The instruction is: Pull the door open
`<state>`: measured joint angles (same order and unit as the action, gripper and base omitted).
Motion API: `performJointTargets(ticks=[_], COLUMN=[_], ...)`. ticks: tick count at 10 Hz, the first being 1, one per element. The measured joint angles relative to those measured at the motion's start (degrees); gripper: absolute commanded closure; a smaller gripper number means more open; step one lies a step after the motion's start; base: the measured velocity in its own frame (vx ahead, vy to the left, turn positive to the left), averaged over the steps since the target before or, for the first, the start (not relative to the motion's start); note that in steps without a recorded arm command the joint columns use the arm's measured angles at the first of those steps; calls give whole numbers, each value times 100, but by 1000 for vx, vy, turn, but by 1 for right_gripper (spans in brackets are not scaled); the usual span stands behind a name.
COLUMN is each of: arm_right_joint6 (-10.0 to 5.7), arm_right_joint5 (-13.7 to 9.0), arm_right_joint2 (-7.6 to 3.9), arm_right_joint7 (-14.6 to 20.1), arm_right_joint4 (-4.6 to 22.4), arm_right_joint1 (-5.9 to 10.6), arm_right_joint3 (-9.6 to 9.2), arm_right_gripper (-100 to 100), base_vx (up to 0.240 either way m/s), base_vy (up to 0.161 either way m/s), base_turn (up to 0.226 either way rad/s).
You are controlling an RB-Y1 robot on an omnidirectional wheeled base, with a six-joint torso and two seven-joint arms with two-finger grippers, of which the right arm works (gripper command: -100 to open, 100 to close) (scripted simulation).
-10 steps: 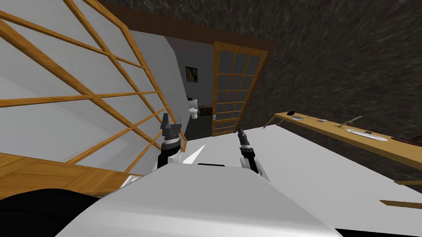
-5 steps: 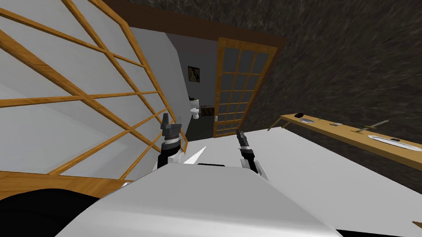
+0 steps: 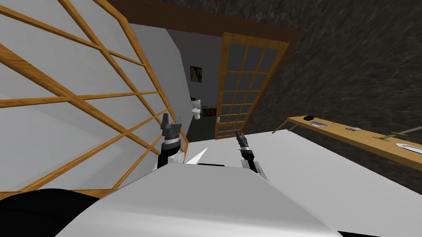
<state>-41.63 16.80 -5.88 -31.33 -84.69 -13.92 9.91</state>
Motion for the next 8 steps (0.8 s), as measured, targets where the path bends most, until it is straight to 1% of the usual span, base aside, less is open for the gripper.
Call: performJointTargets(ticks=[2,3,5,7,8], arm_right_joint6=[-58,-70,-159,-245,-275], arm_right_joint5=[85,132,210,287,328], arm_right_joint2=[-6,-3,-7,-12,-13], arm_right_joint7=[-238,-354,-579,-825,-939], arm_right_joint4=[279,380,632,987,1119], arm_right_joint1=[93,121,154,300,341], arm_right_joint3=[72,100,172,255,292], arm_right_gripper=[-100,-100,-100,-100,-100], base_vx=[109,103,107,99,111], base_vy=[13,23,30,27,19], base_turn=[65,57,61,63,51])
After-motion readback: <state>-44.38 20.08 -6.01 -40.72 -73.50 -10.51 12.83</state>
